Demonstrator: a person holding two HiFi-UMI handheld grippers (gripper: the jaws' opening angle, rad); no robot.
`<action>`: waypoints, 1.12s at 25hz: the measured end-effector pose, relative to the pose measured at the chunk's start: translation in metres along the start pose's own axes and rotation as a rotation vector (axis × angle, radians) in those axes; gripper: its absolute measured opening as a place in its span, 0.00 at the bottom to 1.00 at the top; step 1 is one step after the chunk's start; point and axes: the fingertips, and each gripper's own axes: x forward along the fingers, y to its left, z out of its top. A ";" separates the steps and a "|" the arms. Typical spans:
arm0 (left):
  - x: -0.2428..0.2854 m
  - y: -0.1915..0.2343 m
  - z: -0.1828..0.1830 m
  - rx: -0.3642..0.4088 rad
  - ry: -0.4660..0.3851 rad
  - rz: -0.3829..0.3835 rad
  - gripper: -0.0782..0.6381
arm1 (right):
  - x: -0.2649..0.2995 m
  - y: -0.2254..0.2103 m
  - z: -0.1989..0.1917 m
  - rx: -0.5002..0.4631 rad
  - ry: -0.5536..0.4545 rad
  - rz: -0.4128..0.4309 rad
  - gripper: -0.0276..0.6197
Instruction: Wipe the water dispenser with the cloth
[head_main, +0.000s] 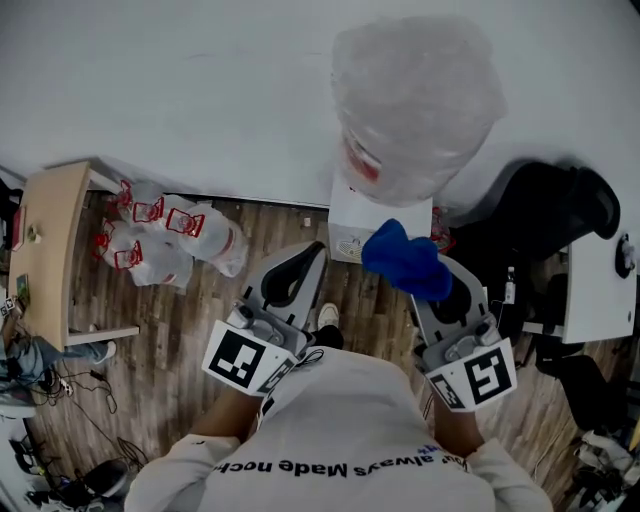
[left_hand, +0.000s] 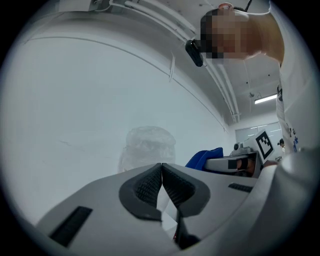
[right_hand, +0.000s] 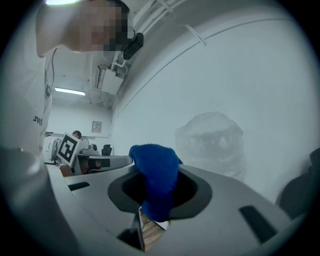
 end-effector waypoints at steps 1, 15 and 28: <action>0.003 0.006 0.000 -0.002 0.000 -0.006 0.14 | 0.007 -0.001 0.000 -0.001 0.003 -0.006 0.20; 0.034 0.059 -0.014 -0.024 0.025 -0.064 0.14 | 0.064 -0.014 -0.006 0.002 -0.001 -0.062 0.20; 0.026 0.080 -0.023 -0.041 0.041 -0.045 0.14 | 0.140 -0.030 -0.105 -0.030 0.108 -0.105 0.20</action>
